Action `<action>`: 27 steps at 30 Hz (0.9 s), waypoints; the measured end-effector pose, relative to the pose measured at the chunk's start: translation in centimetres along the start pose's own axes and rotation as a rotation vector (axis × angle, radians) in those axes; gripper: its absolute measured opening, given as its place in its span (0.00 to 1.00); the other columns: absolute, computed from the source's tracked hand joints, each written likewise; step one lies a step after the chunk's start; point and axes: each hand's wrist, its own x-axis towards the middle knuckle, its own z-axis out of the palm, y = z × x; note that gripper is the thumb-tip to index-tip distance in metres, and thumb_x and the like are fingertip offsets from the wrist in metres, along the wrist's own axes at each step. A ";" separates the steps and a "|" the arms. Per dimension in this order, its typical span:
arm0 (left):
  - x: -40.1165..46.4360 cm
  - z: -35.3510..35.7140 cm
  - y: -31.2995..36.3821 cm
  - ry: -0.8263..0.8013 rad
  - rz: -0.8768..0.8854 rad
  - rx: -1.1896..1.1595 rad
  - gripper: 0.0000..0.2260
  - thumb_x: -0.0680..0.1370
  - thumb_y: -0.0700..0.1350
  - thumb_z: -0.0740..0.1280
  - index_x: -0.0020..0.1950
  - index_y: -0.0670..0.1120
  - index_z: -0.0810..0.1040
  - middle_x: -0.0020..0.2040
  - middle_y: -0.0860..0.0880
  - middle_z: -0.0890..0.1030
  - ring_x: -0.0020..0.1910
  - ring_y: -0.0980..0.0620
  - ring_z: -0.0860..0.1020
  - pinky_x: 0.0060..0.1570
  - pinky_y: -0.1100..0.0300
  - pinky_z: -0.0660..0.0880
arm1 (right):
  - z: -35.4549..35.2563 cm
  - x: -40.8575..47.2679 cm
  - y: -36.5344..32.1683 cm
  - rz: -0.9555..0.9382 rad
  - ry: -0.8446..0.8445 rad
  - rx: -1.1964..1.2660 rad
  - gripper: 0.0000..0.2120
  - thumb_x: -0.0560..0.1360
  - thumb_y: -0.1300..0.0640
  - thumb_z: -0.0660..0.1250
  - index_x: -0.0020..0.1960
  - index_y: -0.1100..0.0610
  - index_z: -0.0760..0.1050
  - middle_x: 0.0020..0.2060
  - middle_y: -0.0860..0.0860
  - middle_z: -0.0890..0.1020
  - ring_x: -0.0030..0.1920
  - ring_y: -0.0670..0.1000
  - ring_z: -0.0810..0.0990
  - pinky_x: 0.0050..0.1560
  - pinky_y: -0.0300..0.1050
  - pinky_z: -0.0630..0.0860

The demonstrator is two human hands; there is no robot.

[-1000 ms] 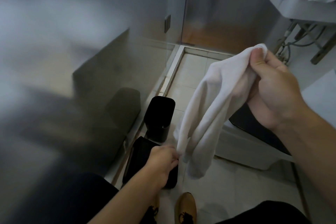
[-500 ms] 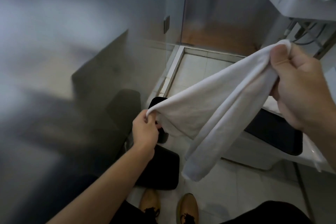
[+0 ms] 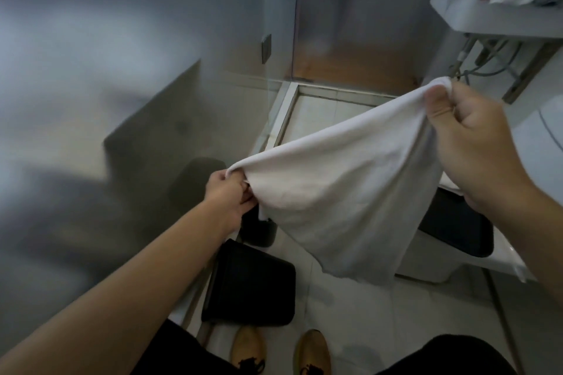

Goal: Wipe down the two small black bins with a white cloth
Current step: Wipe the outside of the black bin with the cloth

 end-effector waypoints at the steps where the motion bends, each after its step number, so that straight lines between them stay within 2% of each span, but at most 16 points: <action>1: 0.3 0.0 0.2 0.014 -0.008 0.030 0.05 0.82 0.40 0.60 0.46 0.42 0.70 0.26 0.49 0.70 0.19 0.57 0.71 0.28 0.60 0.76 | 0.1 0.3 0.3 0.024 0.010 0.008 0.21 0.85 0.46 0.55 0.51 0.64 0.74 0.39 0.57 0.73 0.39 0.44 0.70 0.41 0.45 0.67; 3: 0.6 0.0 0.6 0.018 -0.051 0.030 0.12 0.81 0.38 0.61 0.37 0.43 0.69 0.20 0.51 0.66 0.16 0.58 0.65 0.24 0.65 0.73 | 0.4 0.7 1.1 0.103 0.039 0.086 0.20 0.84 0.45 0.57 0.51 0.61 0.75 0.41 0.53 0.75 0.44 0.45 0.72 0.47 0.48 0.71; 5: 0.6 0.1 1.1 -0.007 -0.077 0.021 0.13 0.81 0.37 0.60 0.36 0.44 0.69 0.23 0.50 0.68 0.20 0.56 0.67 0.25 0.64 0.73 | 0.6 1.0 1.6 0.191 0.045 0.205 0.18 0.83 0.44 0.58 0.51 0.56 0.77 0.45 0.51 0.78 0.49 0.47 0.75 0.57 0.56 0.75; 6: 0.4 0.2 1.4 -0.022 -0.072 0.055 0.11 0.80 0.37 0.59 0.38 0.44 0.71 0.28 0.48 0.70 0.25 0.54 0.70 0.29 0.61 0.75 | 0.7 1.0 1.7 0.225 0.035 0.262 0.16 0.83 0.44 0.59 0.50 0.54 0.78 0.47 0.50 0.79 0.50 0.47 0.77 0.61 0.58 0.75; 8: -0.2 0.5 1.7 -0.070 -0.059 0.121 0.07 0.81 0.39 0.56 0.47 0.44 0.73 0.37 0.45 0.74 0.34 0.48 0.76 0.38 0.52 0.79 | 1.1 0.8 1.4 0.258 0.012 0.349 0.15 0.84 0.46 0.59 0.48 0.52 0.79 0.47 0.49 0.81 0.51 0.46 0.79 0.63 0.57 0.75; 10: -0.7 0.7 1.6 -0.108 -0.058 0.187 0.08 0.83 0.46 0.53 0.58 0.46 0.68 0.43 0.42 0.77 0.42 0.39 0.81 0.44 0.42 0.80 | 1.5 0.6 1.0 0.250 -0.002 0.380 0.15 0.84 0.47 0.58 0.49 0.53 0.79 0.47 0.51 0.82 0.50 0.46 0.80 0.62 0.57 0.76; 13: -0.2 0.8 1.0 -0.048 0.001 0.314 0.14 0.84 0.54 0.47 0.66 0.51 0.59 0.45 0.40 0.78 0.46 0.35 0.81 0.53 0.39 0.77 | 2.0 0.6 0.6 0.250 -0.003 0.396 0.15 0.84 0.48 0.58 0.52 0.57 0.78 0.48 0.52 0.82 0.50 0.47 0.80 0.61 0.56 0.77; 15: 0.3 0.8 0.9 -0.052 0.024 0.265 0.15 0.84 0.54 0.46 0.68 0.50 0.58 0.46 0.38 0.79 0.45 0.35 0.82 0.50 0.40 0.78 | 2.1 0.8 0.5 0.264 0.010 0.404 0.15 0.85 0.49 0.57 0.52 0.58 0.78 0.47 0.52 0.82 0.50 0.46 0.79 0.60 0.56 0.77; 19: 1.0 1.4 1.0 0.008 -0.017 0.185 0.13 0.84 0.49 0.49 0.65 0.46 0.65 0.54 0.38 0.77 0.42 0.39 0.81 0.30 0.46 0.81 | 2.2 0.9 0.5 0.294 0.012 0.411 0.15 0.84 0.48 0.57 0.51 0.54 0.79 0.50 0.55 0.84 0.51 0.48 0.80 0.63 0.59 0.75; 20: 1.4 1.4 0.9 0.057 -0.002 0.224 0.14 0.83 0.48 0.51 0.65 0.44 0.67 0.56 0.39 0.77 0.45 0.40 0.80 0.32 0.46 0.81 | 2.2 0.9 0.6 0.300 0.008 0.411 0.14 0.84 0.48 0.57 0.50 0.53 0.79 0.52 0.57 0.84 0.53 0.49 0.81 0.63 0.59 0.75; 22: 2.4 1.1 0.9 0.130 0.011 0.326 0.18 0.82 0.49 0.52 0.67 0.41 0.70 0.60 0.41 0.77 0.53 0.40 0.78 0.49 0.44 0.79 | 2.3 0.8 0.6 0.312 0.002 0.407 0.15 0.84 0.47 0.57 0.51 0.53 0.79 0.54 0.57 0.83 0.55 0.51 0.81 0.65 0.59 0.75; 23: 2.9 0.8 1.0 0.127 -0.004 0.366 0.19 0.81 0.49 0.53 0.66 0.40 0.71 0.61 0.41 0.78 0.56 0.40 0.78 0.56 0.46 0.77 | 2.3 0.7 0.6 0.316 0.002 0.403 0.15 0.84 0.47 0.57 0.51 0.54 0.79 0.53 0.56 0.83 0.55 0.50 0.81 0.65 0.59 0.75; 24: 2.8 0.7 1.3 0.090 -0.038 0.378 0.18 0.80 0.48 0.54 0.64 0.40 0.74 0.58 0.42 0.79 0.55 0.41 0.79 0.56 0.48 0.76 | 2.3 0.7 0.7 0.319 0.001 0.399 0.15 0.84 0.47 0.57 0.52 0.53 0.79 0.52 0.55 0.83 0.54 0.48 0.80 0.65 0.58 0.75; 26: 1.3 0.8 2.4 -0.058 -0.130 0.380 0.13 0.76 0.45 0.56 0.48 0.39 0.76 0.46 0.43 0.80 0.44 0.44 0.80 0.46 0.53 0.78 | 2.2 0.8 0.8 0.321 0.012 0.389 0.15 0.84 0.47 0.57 0.51 0.53 0.79 0.51 0.53 0.83 0.53 0.47 0.80 0.64 0.57 0.75; 27: 0.3 0.8 3.1 -0.114 -0.160 0.397 0.09 0.73 0.43 0.55 0.39 0.41 0.72 0.38 0.44 0.76 0.37 0.45 0.76 0.39 0.56 0.75 | 2.1 0.8 0.8 0.324 0.028 0.391 0.15 0.84 0.47 0.57 0.50 0.52 0.79 0.51 0.54 0.83 0.52 0.47 0.80 0.64 0.57 0.75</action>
